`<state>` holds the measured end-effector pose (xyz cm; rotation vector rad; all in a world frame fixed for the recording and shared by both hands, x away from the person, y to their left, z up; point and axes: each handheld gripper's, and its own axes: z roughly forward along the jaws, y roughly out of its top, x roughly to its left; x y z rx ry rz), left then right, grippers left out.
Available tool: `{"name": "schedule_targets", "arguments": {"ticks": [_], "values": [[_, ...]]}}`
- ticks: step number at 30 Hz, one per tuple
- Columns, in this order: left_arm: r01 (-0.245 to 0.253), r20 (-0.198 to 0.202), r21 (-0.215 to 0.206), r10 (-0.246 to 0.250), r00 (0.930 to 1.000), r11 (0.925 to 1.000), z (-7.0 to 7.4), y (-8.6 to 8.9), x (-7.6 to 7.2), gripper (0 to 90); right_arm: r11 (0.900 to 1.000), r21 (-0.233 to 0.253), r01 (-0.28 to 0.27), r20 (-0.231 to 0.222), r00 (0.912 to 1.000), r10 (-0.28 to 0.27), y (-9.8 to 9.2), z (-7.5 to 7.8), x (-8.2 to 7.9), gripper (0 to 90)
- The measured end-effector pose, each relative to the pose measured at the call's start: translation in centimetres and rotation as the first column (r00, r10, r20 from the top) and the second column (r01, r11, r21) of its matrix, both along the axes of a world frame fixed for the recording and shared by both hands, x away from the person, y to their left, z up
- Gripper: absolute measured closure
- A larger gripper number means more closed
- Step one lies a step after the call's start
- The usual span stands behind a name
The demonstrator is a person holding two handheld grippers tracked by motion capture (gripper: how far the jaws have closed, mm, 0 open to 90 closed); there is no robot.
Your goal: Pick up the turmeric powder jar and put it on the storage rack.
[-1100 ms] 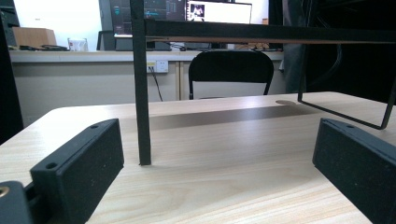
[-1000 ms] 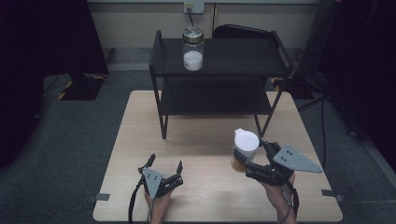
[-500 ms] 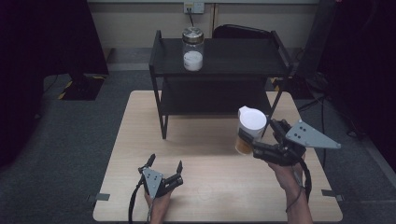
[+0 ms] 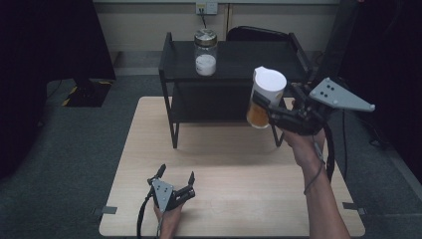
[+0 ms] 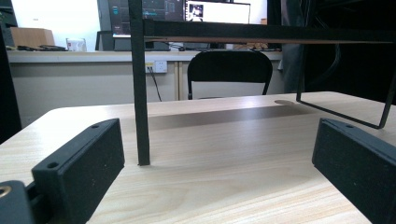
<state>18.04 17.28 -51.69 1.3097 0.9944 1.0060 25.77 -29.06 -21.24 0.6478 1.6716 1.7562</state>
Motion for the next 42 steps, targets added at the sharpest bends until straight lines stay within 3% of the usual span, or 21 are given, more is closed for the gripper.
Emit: {"name": "schedule_targets", "arguments": {"ticks": [9, 12, 16, 19, 20, 24, 25, 31, 35, 39, 42], "values": [[-0.006, -0.001, 0.001, 0.006, 1.0000, 1.0000, 0.0, -0.1, -0.1, 2.2, 0.995, -0.003, 0.095, 0.015, 0.9953, -0.095, 3.6, 3.5, 2.9, 30.4], [-0.007, -0.002, 0.003, 0.007, 1.0000, 1.0000, 0.0, -0.1, -0.1, 2.2, 0.992, 0.010, 0.123, 0.011, 0.9923, -0.124, 4.5, 4.0, 3.9, 30.5], [-0.009, -0.001, 0.005, 0.009, 1.0000, 0.9999, 0.0, -0.1, -0.1, 2.2, 0.980, 0.020, 0.198, -0.008, 0.9802, -0.198, 6.1, 4.5, 5.8, 30.5], [-0.011, -0.001, 0.007, 0.011, 0.9999, 0.9999, 0.1, -0.2, -0.1, 2.2, 0.968, 0.016, 0.249, -0.022, 0.9683, -0.249, 7.1, 4.6, 7.0, 30.5], [-0.011, -0.001, 0.007, 0.011, 0.9999, 0.9999, 0.1, -0.2, -0.1, 2.2, 0.968, 0.016, 0.249, -0.022, 0.9683, -0.249, 7.1, 4.6, 7.0, 30.5], [-0.013, -0.001, 0.006, 0.013, 0.9999, 0.9999, 0.0, -0.2, -0.1, 2.3, 0.952, 0.013, 0.306, -0.063, 0.9504, -0.305, 8.3, 4.6, 8.8, 30.5], [-0.013, -0.001, 0.006, 0.013, 0.9999, 0.9999, 0.0, -0.2, -0.1, 2.3, 0.944, 0.011, 0.330, -0.073, 0.9418, -0.328, 8.8, 4.4, 9.3, 30.5], [-0.016, -0.001, 0.007, 0.016, 0.9999, 0.9999, 0.0, -0.2, -0.1, 2.3, 0.931, 0.049, 0.362, -0.095, 0.9295, -0.356, 9.1, 3.5, 10.4, 30.4], [-0.019, -0.001, 0.006, 0.019, 0.9998, 0.9998, 0.0, -0.3, -0.1, 2.3, 0.927, 0.040, 0.372, -0.111, 0.9238, -0.366, 9.3, 3.4, 10.8, 30.4], [-0.019, -0.001, 0.006, 0.019, 0.9998, 0.9998, 0.0, -0.3, -0.2, 2.3, 0.931, 0.018, 0.365, -0.083, 0.9281, -0.363, 9.5, 3.2, 10.8, 30.4], [-0.023, -0.001, 0.005, 0.023, 0.9997, 0.9997, 0.0, -0.4, -0.2, 2.3, 0.929, 0.006, 0.370, -0.071, 0.9267, -0.369, 9.8, 3.1, 10.6, 30.5]]}}
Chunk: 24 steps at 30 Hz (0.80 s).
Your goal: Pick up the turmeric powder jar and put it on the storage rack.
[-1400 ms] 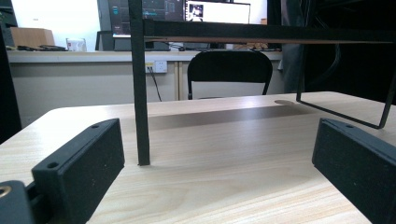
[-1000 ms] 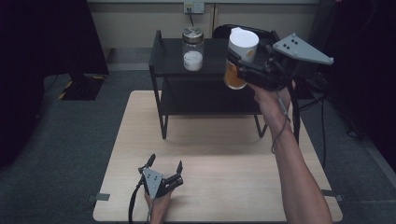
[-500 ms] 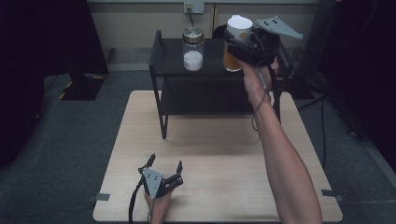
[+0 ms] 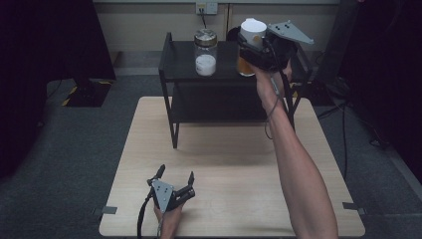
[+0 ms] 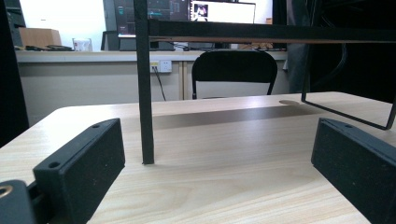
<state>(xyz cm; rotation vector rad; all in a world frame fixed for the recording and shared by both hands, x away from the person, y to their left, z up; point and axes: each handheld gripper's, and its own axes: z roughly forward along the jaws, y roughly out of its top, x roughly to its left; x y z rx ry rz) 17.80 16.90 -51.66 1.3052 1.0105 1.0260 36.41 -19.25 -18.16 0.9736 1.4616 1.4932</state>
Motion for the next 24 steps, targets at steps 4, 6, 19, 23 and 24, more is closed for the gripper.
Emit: {"name": "schedule_targets", "arguments": {"ticks": [4, 6, 19, 23, 24], "values": [[0.000, -0.001, 0.000, 0.000, 1.0000, 1.0000, 0.0, 0.0, 0.0, 2.3, 1.000, 0.001, 0.008, 0.005, 1.0000, -0.008, 0.2, -0.2, 0.0, 30.5], [-0.002, 0.000, 0.001, 0.002, 1.0000, 1.0000, 0.0, 0.0, 0.0, 2.6, 1.000, 0.001, 0.010, 0.016, 0.9998, -0.010, 0.2, -0.4, -0.1, 30.4], [0.000, 0.001, 0.000, 0.000, 1.0000, 1.0000, 0.0, 0.0, 0.0, 2.5, 0.999, 0.041, -0.016, 0.061, 0.9980, 0.013, 0.4, -0.9, -0.6, 0.0], [-0.001, 0.000, -0.001, 0.001, 1.0000, 1.0000, 0.0, 0.0, 0.0, 2.4, 0.999, 0.042, -0.010, 0.075, 0.9971, 0.007, 1.0, -1.4, -1.0, 0.0], [0.000, 0.000, -0.001, 0.000, 1.0000, 1.0000, 0.0, 0.0, 0.0, 2.4, 0.999, 0.040, -0.005, 0.077, 0.9971, 0.001, 1.2, -1.5, -1.2, 0.0]]}}
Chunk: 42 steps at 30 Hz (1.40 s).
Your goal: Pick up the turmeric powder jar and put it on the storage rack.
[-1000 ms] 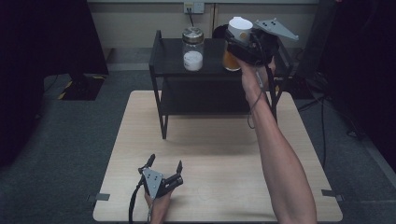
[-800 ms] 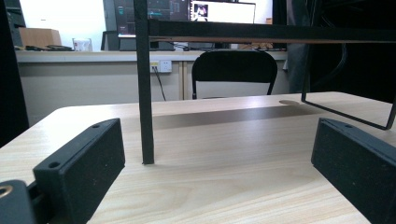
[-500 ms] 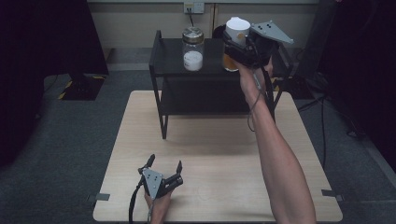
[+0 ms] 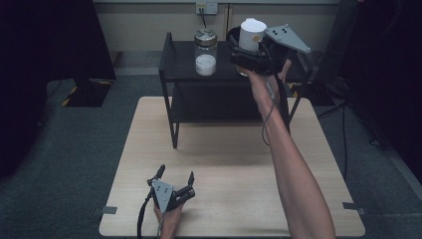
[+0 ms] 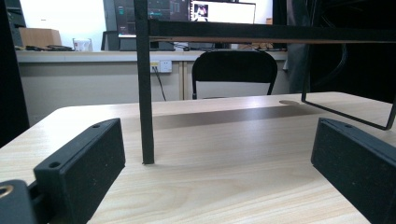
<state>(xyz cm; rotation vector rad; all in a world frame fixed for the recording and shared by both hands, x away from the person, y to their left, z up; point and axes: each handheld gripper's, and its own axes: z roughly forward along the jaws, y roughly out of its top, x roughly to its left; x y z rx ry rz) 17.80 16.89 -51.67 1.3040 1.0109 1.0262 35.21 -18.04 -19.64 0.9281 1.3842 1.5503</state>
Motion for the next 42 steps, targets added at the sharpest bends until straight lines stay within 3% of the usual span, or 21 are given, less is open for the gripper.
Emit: {"name": "schedule_targets", "arguments": {"ticks": [16, 19, 30, 35, 42], "values": [[0.001, 0.000, 0.000, -0.001, 1.0000, 1.0000, 0.0, 0.0, 0.0, 2.4, 0.999, 0.037, 0.016, 0.017, 0.9997, -0.016, -1.7, -0.6, -3.0, 0.0], [0.001, 0.000, 0.000, -0.001, 1.0000, 1.0000, 0.0, 0.0, 0.0, 2.4, 1.000, 0.028, 0.003, 0.035, 0.9994, -0.004, -2.1, -0.9, -3.7, 0.0], [0.001, -0.002, -0.001, -0.001, 1.0000, 1.0000, 0.0, 0.0, 0.0, 2.4, 0.999, 0.000, -0.051, 0.040, 0.9979, 0.051, -3.6, -2.0, -6.1, 0.0], [-0.003, -0.001, -0.001, 0.003, 1.0000, 1.0000, 0.0, -0.1, 0.0, 2.5, 0.998, -0.006, -0.064, 0.044, 0.9970, 0.064, -4.5, -3.1, -7.4, 0.0], [0.002, 0.000, -0.001, -0.002, 1.0000, 1.0000, 0.0, 0.0, 0.0, 2.5, 0.997, 0.020, -0.075, 0.070, 0.9948, 0.074, -5.6, -6.2, -9.5, 0.0]]}}
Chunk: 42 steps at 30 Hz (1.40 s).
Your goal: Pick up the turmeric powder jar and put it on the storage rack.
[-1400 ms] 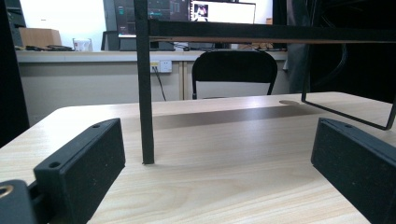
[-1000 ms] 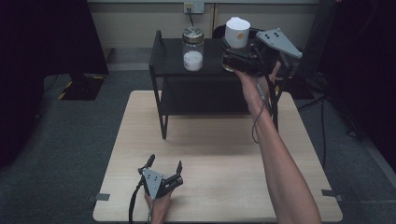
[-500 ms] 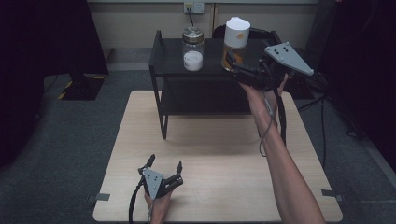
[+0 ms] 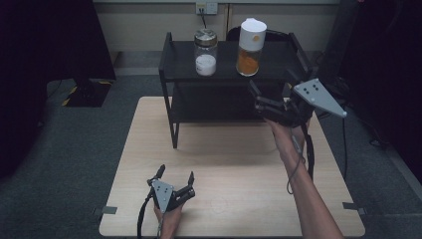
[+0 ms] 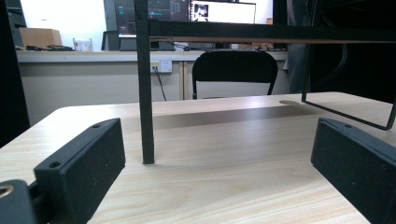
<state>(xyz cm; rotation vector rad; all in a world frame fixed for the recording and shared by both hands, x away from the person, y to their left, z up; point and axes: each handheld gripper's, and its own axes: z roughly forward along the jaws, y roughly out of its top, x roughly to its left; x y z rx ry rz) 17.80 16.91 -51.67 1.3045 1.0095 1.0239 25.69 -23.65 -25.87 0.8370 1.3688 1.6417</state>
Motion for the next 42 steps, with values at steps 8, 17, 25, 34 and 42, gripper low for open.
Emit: {"name": "schedule_targets", "arguments": {"ticks": [8, 17, 25, 34, 42], "values": [[-0.001, 0.000, -0.001, 0.001, 1.0000, 1.0000, 0.0, 0.0, 0.0, 2.5, 0.999, 0.038, -0.003, 0.005, 1.0000, 0.002, -1.6, -3.6, -1.7, 0.0], [0.000, 0.000, 0.000, 0.000, 1.0000, 1.0000, 0.0, 0.0, 0.0, 2.5, 0.997, 0.077, 0.027, -0.020, 0.9995, -0.026, -2.9, -7.9, -3.7, 0.0], [0.007, 0.000, 0.000, -0.007, 1.0000, 1.0000, 0.0, 0.1, 0.0, 2.5, 0.993, 0.088, 0.079, -0.038, 0.9964, -0.075, -3.6, -12.3, -4.6, 0.0], [0.008, 0.000, 0.000, -0.008, 1.0000, 1.0000, 0.0, 0.1, 0.0, 2.4, 0.983, 0.062, 0.171, -0.057, 0.9843, -0.167, -3.6, -16.8, -7.2, 0.0], [0.008, 0.000, 0.000, -0.008, 1.0000, 1.0000, 0.0, 0.1, 0.0, 2.4, 0.968, 0.009, 0.250, -0.096, 0.9638, -0.248, -3.3, -22.0, -9.3, 0.0]]}}
